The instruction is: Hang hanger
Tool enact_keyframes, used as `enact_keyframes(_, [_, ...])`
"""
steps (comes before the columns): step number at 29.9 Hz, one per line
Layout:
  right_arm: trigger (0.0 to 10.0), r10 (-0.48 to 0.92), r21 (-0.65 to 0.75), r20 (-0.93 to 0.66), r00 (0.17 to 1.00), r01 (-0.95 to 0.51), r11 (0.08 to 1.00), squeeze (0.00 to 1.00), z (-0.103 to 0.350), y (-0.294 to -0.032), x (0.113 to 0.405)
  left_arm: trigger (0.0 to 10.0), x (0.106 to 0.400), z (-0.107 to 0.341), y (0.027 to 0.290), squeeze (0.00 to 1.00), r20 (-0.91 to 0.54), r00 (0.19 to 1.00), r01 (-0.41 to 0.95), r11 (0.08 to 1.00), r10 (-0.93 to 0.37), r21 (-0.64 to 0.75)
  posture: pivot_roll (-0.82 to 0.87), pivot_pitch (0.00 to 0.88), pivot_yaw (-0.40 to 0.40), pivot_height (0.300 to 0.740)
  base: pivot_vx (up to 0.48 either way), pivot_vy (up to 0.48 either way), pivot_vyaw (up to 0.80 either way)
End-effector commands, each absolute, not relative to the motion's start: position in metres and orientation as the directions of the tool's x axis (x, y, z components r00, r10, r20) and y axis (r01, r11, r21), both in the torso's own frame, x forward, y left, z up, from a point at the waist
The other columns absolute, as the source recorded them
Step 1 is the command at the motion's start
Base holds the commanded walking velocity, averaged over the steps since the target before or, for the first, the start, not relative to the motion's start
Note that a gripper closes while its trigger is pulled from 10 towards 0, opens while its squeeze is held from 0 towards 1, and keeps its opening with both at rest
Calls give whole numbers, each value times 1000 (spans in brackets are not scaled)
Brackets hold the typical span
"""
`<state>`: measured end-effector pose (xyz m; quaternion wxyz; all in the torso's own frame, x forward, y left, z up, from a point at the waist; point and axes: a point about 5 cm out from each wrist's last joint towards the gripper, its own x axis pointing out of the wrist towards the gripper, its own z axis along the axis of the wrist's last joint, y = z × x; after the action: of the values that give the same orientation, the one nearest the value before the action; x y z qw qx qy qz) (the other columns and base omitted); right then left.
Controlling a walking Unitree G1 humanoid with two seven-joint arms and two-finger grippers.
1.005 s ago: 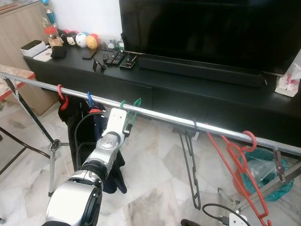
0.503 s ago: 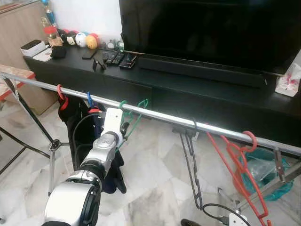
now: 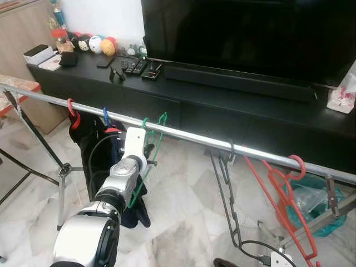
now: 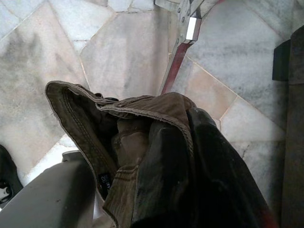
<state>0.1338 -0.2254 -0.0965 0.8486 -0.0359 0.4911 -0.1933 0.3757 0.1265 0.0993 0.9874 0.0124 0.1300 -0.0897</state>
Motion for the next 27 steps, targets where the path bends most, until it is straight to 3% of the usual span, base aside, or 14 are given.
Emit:
enact_keyframes(1, [10000, -363, -252, -821, 441, 290, 923, 0, -97, -225, 133, 0, 375, 97, 129, 0, -265, 949, 174, 985, -168, -3, 34, 0, 17, 740, 0, 0, 0])
enact_keyframes(13, [10000, -363, -254, -820, 442, 286, 924, 0, -97, -225, 133, 0, 374, 96, 137, 0, -262, 957, 132, 991, -123, 16, 35, 0, 14, 740, 0, 0, 0])
enact_keyframes(20, [10000, -364, -256, -820, 443, 285, 924, 0, -97, -226, 132, 0, 376, 107, 142, 0, -161, 982, 114, 991, -101, 69, 36, 0, 12, 740, 0, 0, 0])
enact_keyframes(21, [10000, -363, -256, -820, 443, 284, 924, 0, -97, -225, 132, 2118, 376, 109, 141, 0, -133, 984, 129, 988, -117, 80, 36, 0, 12, 740, 0, 0, 0])
enact_keyframes(22, [10000, -362, -255, -820, 443, 283, 925, 0, -97, -225, 132, 4902, 374, 111, 140, 0, -96, 985, 149, 983, -140, 102, 37, 0, 12, 740, 0, 0, 0])
enact_keyframes(23, [10000, -362, -255, -820, 444, 282, 925, 0, -97, -225, 132, 9843, 373, 112, 140, 0, -80, 986, 158, 981, -149, 112, 38, 0, 13, 740, 0, 0, 0])
enact_keyframes(27, [10000, -360, -256, -820, 444, 278, 926, 0, -97, -225, 131, 10000, 369, 111, 140, 0, -50, 982, 187, 974, -182, 128, 38, 0, 14, 740, 0, 0, 0])
